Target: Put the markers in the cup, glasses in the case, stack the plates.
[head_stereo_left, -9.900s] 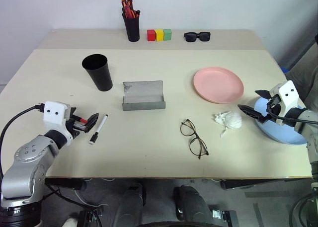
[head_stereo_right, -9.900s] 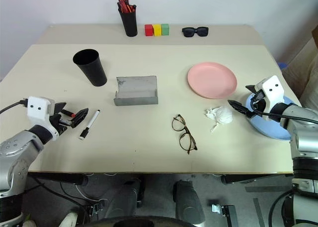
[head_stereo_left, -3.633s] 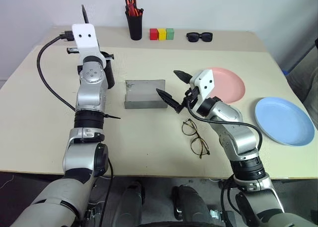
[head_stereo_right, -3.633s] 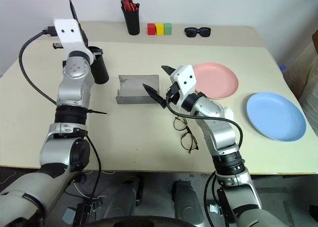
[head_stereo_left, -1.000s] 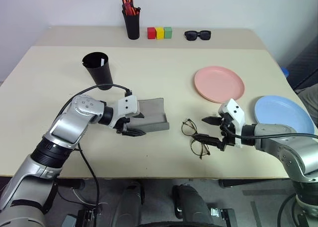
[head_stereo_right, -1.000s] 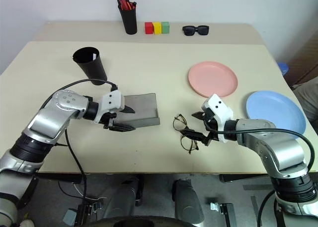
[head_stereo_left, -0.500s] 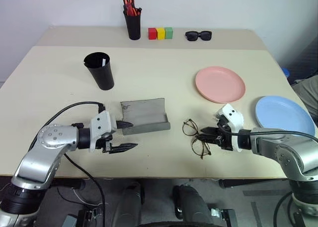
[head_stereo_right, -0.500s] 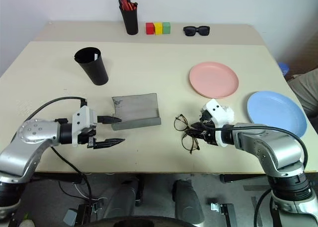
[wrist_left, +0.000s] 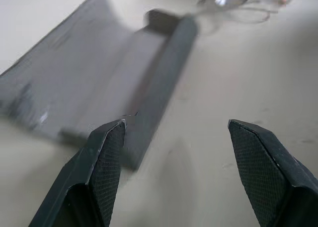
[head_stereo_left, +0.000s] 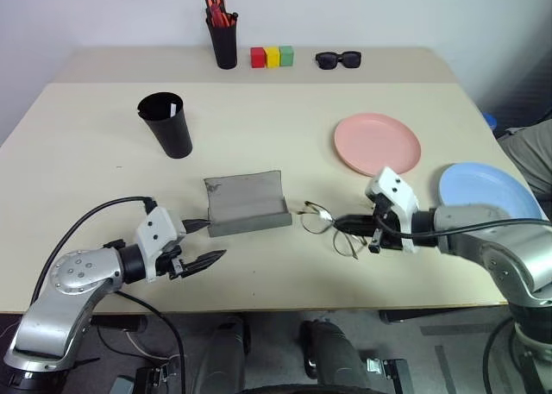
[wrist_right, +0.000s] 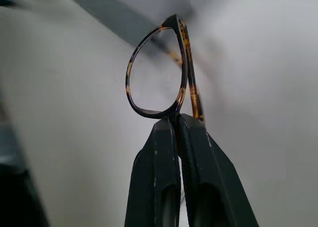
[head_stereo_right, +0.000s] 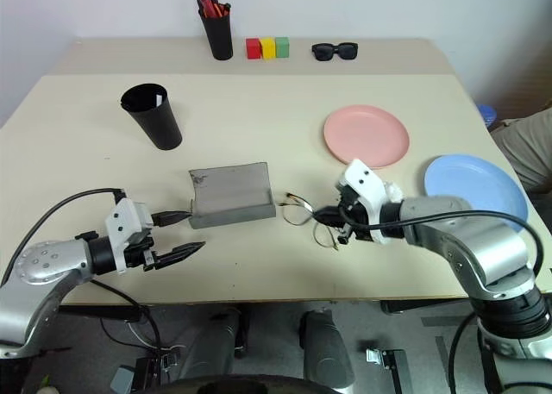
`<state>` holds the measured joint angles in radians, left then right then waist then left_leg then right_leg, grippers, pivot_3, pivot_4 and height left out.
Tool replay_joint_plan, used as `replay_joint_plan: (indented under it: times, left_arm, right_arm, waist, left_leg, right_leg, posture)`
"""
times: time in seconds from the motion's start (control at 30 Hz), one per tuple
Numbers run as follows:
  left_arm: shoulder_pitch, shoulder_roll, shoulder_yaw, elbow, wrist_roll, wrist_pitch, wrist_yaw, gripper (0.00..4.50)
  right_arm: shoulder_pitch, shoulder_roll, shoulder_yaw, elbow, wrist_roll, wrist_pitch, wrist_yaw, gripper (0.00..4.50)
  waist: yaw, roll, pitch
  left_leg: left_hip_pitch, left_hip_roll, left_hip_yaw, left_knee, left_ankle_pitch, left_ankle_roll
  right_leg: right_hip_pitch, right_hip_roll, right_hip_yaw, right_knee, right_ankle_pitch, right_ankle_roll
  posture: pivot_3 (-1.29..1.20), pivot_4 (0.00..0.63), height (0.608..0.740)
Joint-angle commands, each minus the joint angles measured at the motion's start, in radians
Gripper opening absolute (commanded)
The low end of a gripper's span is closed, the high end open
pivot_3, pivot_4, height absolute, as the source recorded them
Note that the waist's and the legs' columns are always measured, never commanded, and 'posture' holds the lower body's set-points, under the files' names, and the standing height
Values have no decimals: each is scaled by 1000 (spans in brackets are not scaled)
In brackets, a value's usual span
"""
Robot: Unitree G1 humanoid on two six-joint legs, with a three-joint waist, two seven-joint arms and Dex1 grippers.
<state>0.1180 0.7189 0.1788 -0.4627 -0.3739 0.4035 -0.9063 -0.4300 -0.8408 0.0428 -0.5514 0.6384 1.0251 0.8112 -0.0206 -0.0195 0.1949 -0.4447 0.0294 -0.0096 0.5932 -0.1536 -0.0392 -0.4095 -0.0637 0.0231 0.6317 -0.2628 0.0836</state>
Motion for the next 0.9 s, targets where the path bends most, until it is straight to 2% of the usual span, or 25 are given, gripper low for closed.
replay_joint_plan:
  times: [0.03, 0.1, 0.2, 0.27, 0.37, 0.53, 0.67, 0.9]
  left_arm:
    - [36, -1, 62, 23, -26, -37, -3, 3410]
    - [43, -6, 66, 43, -28, -60, -10, 3410]
    - [44, -34, 82, 81, -47, -94, -10, 3410]
    - [42, -48, 99, 90, -64, -118, -15, 3410]
    - [44, -61, 122, 87, -91, -127, -9, 3410]
    - [89, -64, 145, 68, -89, -146, 4, 3410]
    - [122, -67, 154, 39, -89, -148, 26, 3410]
    - [128, -72, 161, -18, -114, -105, 85, 3410]
  right_arm:
    - [-146, 12, 109, -8, -86, -128, 54, 42]
    - [-226, 44, 194, 57, -161, -204, 74, 42]
    - [-375, 164, 346, 247, -294, -347, 115, 42]
    - [-453, 250, 401, 388, -350, -407, 131, 42]
    - [-526, 344, 447, 581, -427, -504, 154, 42]
    - [-579, 452, 467, 757, -490, -579, 192, 42]
    - [-563, 471, 471, 774, -527, -589, 234, 42]
    - [-509, 434, 478, 710, -561, -579, 303, 42]
  waist:
    - [-1, -1, 0]
    - [1, -1, -1]
    - [-1, -1, -1]
    - [-4, -1, -1]
    - [1, -1, -1]
    - [3, -2, -1]
    - [1, -2, -1]
    - [1, -2, -1]
  left_leg:
    - [1, 1, 0, 0, 0, 0]
    - [2, 3, 2, 0, 0, -1]
    - [1, 3, 3, 0, -2, -3]
    - [1, 4, 6, 0, -2, -3]
    - [-1, 4, 8, 0, 0, 0]
    - [-3, 4, 14, -1, 0, 0]
    - [-3, 5, 15, -1, 0, 0]
    - [-2, 6, 17, -1, -1, -1]
  right_leg:
    - [0, 0, -2, 0, 0, 0]
    - [-1, 0, -3, 0, 1, -2]
    - [-6, -1, -3, -1, 3, -5]
    - [-7, -1, -3, -1, 5, -8]
    - [-7, -2, -3, -1, 7, -10]
    - [-9, -2, -4, -1, 7, -10]
    - [-11, 0, -3, 1, 8, -8]
    - [-12, -1, -3, 3, 8, -9]
  posture:
    - [0, 150, 740]
    - [0, 150, 740]
    - [0, 150, 740]
    - [0, 150, 740]
    - [0, 150, 740]
    - [0, 150, 740]
    - [0, 150, 740]
    - [0, 150, 740]
